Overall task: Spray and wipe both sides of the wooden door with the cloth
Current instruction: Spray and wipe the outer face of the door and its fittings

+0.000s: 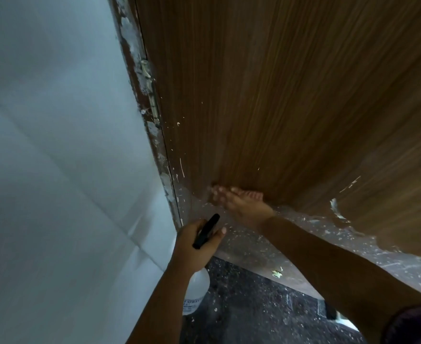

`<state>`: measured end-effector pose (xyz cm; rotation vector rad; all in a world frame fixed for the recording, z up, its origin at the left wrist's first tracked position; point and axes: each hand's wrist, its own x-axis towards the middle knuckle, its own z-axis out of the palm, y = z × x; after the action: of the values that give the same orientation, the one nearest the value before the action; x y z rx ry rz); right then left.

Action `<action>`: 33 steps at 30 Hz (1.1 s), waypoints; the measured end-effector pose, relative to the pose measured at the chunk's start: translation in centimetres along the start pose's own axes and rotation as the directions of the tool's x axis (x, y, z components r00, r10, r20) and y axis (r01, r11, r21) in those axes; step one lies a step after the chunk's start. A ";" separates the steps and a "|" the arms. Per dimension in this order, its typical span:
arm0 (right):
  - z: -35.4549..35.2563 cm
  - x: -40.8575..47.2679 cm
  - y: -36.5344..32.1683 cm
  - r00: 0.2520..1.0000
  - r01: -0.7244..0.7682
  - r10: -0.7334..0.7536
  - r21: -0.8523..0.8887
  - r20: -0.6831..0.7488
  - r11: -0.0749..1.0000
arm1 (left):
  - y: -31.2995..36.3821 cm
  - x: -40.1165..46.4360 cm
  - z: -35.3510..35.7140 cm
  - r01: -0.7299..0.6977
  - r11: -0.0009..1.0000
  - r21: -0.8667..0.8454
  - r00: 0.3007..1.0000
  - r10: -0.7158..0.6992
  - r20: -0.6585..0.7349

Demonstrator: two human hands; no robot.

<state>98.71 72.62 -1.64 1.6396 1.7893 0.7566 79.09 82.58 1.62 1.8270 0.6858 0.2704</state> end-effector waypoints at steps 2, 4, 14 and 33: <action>2.5 -1.0 -2.3 0.929 0.221 -0.252 0.141 0.270 0.965 | -0.6 -0.3 0.0 0.000 1.000 0.014 0.999 0.001 -0.050; 2.5 -2.3 -2.5 0.887 0.161 -0.266 0.288 0.378 0.944 | -0.7 -0.6 0.0 0.009 0.999 0.036 0.999 -0.007 -0.042; -2.3 -8.3 6.4 0.845 -0.459 0.465 0.086 -0.264 0.884 | 3.4 -0.6 2.8 0.058 0.994 -0.088 0.993 -0.048 0.110; -2.5 -20.2 6.4 0.627 -0.724 0.724 0.128 -0.286 0.678 | 7.9 -1.8 11.6 0.058 0.998 0.006 0.953 -0.057 0.297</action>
<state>102.42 52.93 5.70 2.3844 1.2405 1.4440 85.98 70.65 4.93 1.7927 0.5253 -0.0431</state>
